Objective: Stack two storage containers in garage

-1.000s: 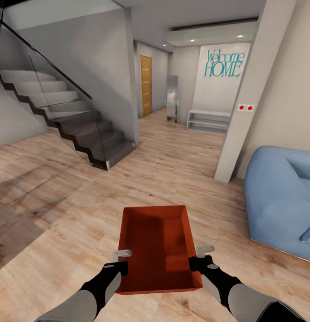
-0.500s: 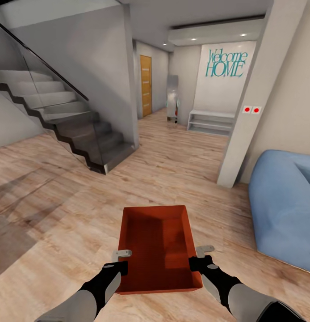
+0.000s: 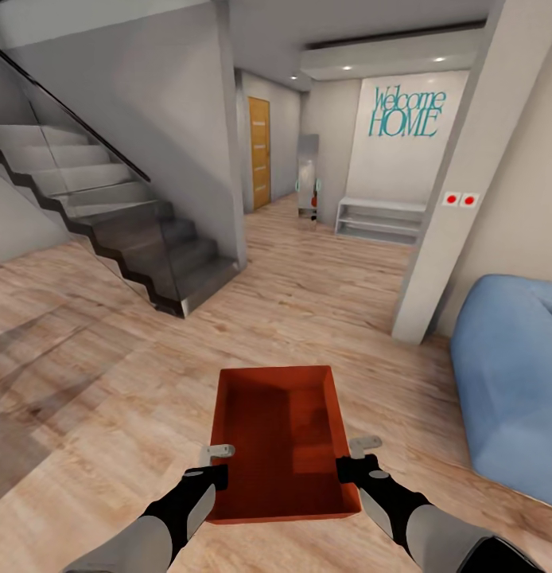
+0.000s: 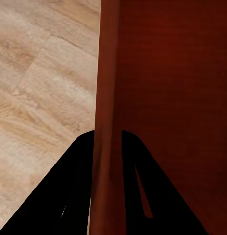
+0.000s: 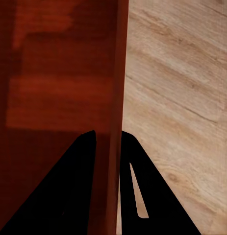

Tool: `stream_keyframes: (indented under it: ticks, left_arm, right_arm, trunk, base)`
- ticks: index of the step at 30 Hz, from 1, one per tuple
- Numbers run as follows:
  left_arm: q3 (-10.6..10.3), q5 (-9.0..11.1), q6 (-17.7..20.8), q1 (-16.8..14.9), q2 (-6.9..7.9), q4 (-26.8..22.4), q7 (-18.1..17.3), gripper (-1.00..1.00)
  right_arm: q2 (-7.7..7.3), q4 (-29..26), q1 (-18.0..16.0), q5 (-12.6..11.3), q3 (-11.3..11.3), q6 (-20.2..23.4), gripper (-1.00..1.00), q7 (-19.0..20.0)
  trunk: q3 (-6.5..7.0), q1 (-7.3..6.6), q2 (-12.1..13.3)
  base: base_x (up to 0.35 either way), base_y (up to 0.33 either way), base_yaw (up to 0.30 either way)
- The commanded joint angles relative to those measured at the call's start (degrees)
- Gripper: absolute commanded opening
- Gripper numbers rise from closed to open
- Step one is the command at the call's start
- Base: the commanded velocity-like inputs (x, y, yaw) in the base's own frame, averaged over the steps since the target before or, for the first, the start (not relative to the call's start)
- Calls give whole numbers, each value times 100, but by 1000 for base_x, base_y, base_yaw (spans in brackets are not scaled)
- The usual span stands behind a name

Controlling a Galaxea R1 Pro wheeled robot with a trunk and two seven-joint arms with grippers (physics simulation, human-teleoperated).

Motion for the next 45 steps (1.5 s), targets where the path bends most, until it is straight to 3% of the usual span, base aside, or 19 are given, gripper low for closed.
stream_keyframes:
  ticks: [1,45]
  left_arm:
    - [-50,-122,41,0,116,-30,60,-100]
    - [-50,-121,42,0,116,-29,51,-100]
  right_arm:
    - [-6,26,-7,-79,-49,-29,-100,-55]
    - [-6,29,-7,-79,-49,-29,-100,-55]
  trunk:
    - [-6,4,-4]
    - [-6,4,-4]
  base:
    - [323,0,0]
    - [323,0,0]
